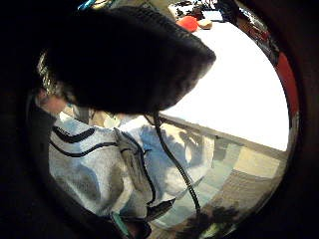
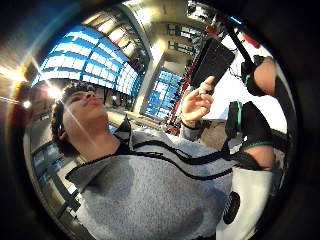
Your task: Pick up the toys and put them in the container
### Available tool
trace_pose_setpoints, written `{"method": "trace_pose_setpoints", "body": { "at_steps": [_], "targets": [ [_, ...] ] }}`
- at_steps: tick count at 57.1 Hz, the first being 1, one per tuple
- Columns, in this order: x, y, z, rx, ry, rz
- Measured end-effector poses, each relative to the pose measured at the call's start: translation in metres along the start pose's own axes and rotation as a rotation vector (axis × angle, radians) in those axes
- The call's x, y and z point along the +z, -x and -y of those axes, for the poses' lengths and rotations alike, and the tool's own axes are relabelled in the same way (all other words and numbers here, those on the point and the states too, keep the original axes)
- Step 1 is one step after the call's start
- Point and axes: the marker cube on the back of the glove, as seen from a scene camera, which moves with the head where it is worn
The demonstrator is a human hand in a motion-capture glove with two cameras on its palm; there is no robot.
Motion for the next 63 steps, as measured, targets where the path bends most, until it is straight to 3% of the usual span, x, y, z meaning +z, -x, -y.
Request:
{"method": "trace_pose_setpoints", "body": {
  "at_steps": [13,33,44,63],
  "targets": [
    [-0.026,0.009,0.024,0.006,0.024,-0.243],
    [-0.023,0.007,0.066,-0.012,0.054,-0.389],
    [-0.014,-0.007,0.097,0.025,0.184,-0.440],
    [-0.004,-0.086,0.210,0.129,0.258,-0.567]
  ]
}}
